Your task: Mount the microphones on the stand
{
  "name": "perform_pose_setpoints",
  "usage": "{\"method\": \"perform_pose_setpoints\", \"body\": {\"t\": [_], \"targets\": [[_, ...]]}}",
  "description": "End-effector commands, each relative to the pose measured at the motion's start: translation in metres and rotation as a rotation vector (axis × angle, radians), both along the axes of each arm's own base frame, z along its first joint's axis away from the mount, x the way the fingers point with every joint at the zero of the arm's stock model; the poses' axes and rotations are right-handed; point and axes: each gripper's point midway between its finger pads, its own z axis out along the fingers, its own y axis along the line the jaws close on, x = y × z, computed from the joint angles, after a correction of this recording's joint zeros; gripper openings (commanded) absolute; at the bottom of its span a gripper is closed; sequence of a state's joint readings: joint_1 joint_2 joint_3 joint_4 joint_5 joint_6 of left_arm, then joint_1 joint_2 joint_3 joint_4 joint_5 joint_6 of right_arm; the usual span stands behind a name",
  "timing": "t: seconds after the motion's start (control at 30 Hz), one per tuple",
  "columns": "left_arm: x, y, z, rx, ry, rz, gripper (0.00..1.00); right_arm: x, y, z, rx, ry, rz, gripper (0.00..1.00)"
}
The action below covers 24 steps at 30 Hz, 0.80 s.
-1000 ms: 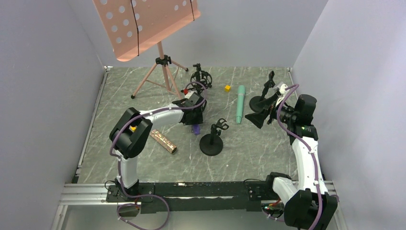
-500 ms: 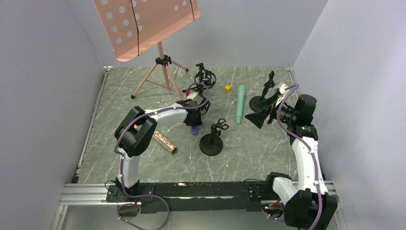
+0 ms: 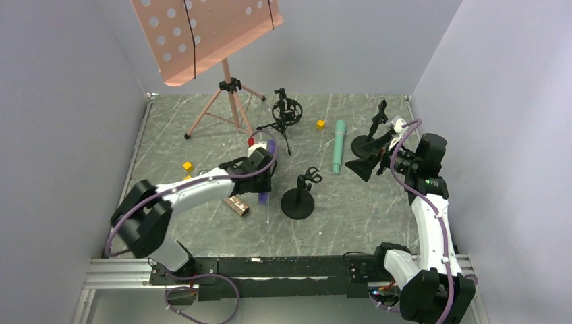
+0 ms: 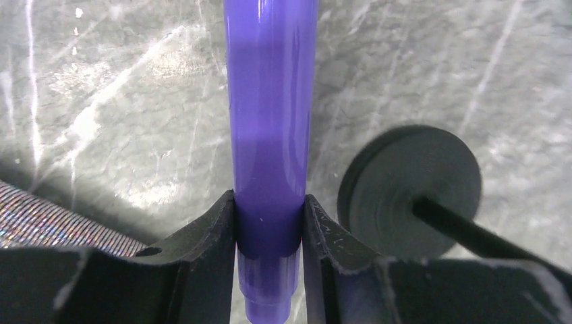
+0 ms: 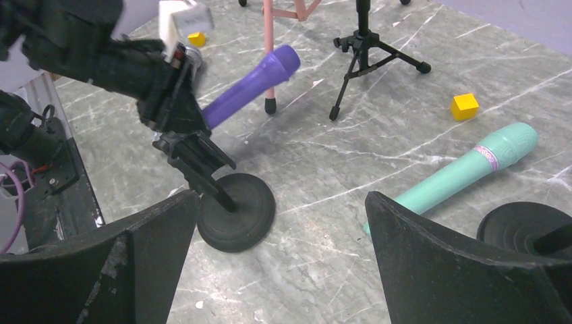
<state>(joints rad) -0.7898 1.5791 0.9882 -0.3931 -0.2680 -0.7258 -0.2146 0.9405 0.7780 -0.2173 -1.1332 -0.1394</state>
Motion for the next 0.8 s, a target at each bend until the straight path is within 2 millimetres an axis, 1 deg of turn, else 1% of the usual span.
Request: {"method": "perform_pose_setpoints", "body": {"t": [0.0,0.03,0.17,0.23,0.37,0.43,0.5,0.57,0.63,0.73,0.77], "targets": [[-0.004,-0.009,0.041,-0.137,-0.107,-0.083,0.0,-0.004,0.003,0.011,-0.013,-0.061,0.034,1.0],[-0.007,-0.009,0.048,-0.163,-0.133,-0.101,0.0,-0.005,0.003,0.011,-0.016,-0.063,0.042,1.0],[-0.023,0.003,0.074,-0.248,-0.242,-0.15,0.0,-0.014,0.008,0.013,-0.012,-0.068,0.103,1.0],[-0.03,0.008,0.095,-0.294,-0.326,-0.185,0.0,-0.017,0.011,0.015,-0.004,-0.073,0.126,1.0],[-0.041,0.017,0.145,-0.39,-0.516,-0.253,0.0,-0.025,0.018,0.021,0.017,-0.073,0.186,1.0],[-0.049,0.015,0.174,-0.446,-0.613,-0.317,0.0,-0.028,0.024,0.024,0.031,-0.061,0.224,1.0],[-0.055,0.01,0.206,-0.505,-0.703,-0.373,0.0,-0.028,0.033,0.032,0.031,-0.05,0.261,1.0],[-0.058,0.004,0.231,-0.546,-0.755,-0.414,0.0,-0.031,0.045,0.046,0.02,-0.054,0.311,1.0],[-0.06,-0.004,0.252,-0.591,-0.791,-0.451,0.0,-0.036,0.059,0.065,0.015,-0.061,0.369,1.0],[-0.061,-0.024,0.282,-0.679,-0.835,-0.503,0.0,-0.048,0.09,0.1,0.064,-0.075,0.476,1.0],[-0.061,-0.032,0.29,-0.706,-0.842,-0.524,0.0,-0.048,0.097,0.111,0.094,-0.077,0.488,1.0]]}}
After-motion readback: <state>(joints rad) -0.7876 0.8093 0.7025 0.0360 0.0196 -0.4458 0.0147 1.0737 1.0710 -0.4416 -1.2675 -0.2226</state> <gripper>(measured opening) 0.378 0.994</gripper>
